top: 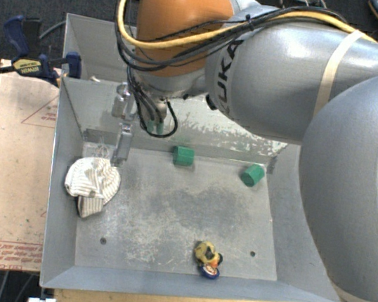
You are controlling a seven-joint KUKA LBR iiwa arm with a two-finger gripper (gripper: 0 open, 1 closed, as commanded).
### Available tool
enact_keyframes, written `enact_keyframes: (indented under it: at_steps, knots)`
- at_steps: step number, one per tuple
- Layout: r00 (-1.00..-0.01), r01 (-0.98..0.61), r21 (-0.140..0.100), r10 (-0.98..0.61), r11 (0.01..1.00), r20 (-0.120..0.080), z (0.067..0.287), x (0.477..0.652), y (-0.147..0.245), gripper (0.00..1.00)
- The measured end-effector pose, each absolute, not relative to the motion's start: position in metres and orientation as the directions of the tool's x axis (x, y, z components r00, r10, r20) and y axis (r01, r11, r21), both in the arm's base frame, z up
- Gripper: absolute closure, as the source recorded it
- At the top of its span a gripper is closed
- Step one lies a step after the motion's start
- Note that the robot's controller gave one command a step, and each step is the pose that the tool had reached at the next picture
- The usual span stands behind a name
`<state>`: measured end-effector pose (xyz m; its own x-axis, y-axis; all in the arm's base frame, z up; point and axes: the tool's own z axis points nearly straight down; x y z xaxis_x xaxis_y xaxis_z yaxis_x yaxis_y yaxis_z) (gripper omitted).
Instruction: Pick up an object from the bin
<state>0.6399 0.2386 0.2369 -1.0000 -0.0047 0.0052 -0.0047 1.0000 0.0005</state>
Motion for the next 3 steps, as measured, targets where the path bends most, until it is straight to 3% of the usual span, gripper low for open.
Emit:
enact_keyframes:
  at_steps: [1, 2, 3]
  knots:
    - [-1.000, 0.000, 0.002, 0.000, 1.000, -0.002, 0.243, 0.641, 0.237, 0.00]
    - [-0.974, -0.226, 0.002, -0.226, 0.974, -0.002, 0.156, 0.631, 0.242, 0.00]
    - [-0.878, -0.479, 0.002, -0.479, 0.878, -0.006, 0.161, 0.602, 0.249, 0.00]
